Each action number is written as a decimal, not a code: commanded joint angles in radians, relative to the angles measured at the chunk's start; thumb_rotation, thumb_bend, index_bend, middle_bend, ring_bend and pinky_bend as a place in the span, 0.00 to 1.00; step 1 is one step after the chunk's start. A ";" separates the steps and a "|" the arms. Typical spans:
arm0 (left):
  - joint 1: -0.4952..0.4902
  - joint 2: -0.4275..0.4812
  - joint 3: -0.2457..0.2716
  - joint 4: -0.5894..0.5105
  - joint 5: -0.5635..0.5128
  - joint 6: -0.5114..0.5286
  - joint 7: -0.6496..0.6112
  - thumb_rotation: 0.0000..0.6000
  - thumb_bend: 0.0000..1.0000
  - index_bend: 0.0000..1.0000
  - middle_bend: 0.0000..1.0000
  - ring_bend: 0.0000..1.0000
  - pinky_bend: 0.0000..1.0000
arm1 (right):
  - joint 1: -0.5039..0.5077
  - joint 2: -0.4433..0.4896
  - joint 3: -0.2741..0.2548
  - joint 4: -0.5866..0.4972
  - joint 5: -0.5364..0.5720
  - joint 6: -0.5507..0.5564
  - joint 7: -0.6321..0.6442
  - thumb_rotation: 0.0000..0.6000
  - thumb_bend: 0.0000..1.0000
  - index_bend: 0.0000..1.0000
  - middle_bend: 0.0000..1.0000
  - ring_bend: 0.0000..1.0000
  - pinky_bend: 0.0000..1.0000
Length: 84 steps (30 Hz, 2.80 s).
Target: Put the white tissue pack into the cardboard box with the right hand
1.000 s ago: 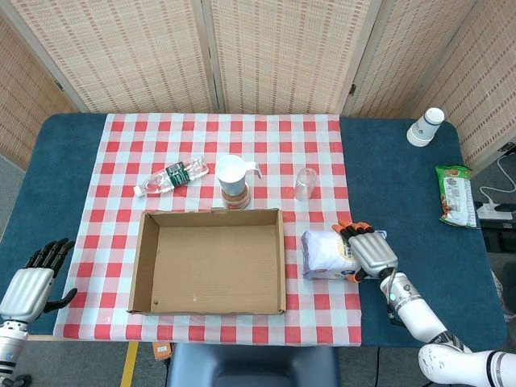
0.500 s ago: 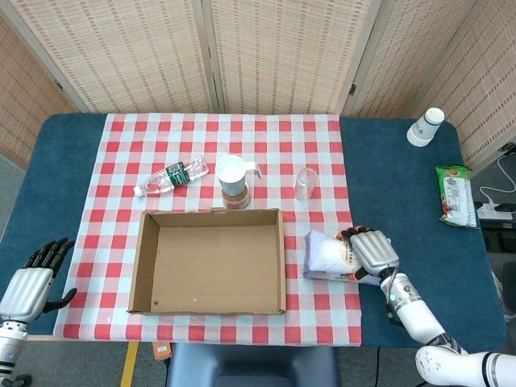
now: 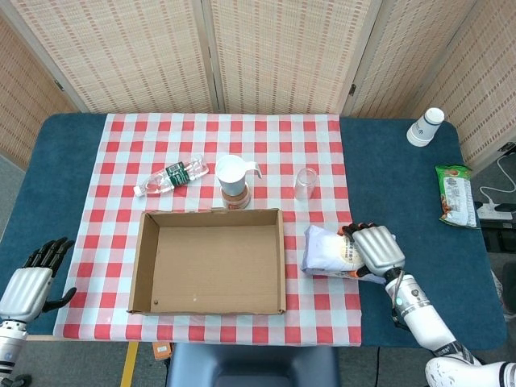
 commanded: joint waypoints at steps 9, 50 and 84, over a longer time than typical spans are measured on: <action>0.002 0.004 0.007 -0.010 0.018 0.006 0.000 1.00 0.28 0.05 0.00 0.00 0.13 | 0.092 0.200 0.113 -0.388 0.072 0.087 -0.224 1.00 0.00 0.55 0.33 0.34 0.50; 0.008 -0.011 -0.029 0.039 -0.031 0.020 -0.045 1.00 0.28 0.05 0.00 0.00 0.13 | 0.591 -0.516 0.185 0.117 0.378 0.008 -0.298 1.00 0.00 0.40 0.33 0.28 0.45; 0.007 -0.001 -0.032 0.045 -0.032 0.013 -0.072 1.00 0.28 0.05 0.00 0.00 0.13 | 0.515 -0.285 0.101 -0.176 0.255 0.227 -0.386 1.00 0.00 0.00 0.00 0.00 0.00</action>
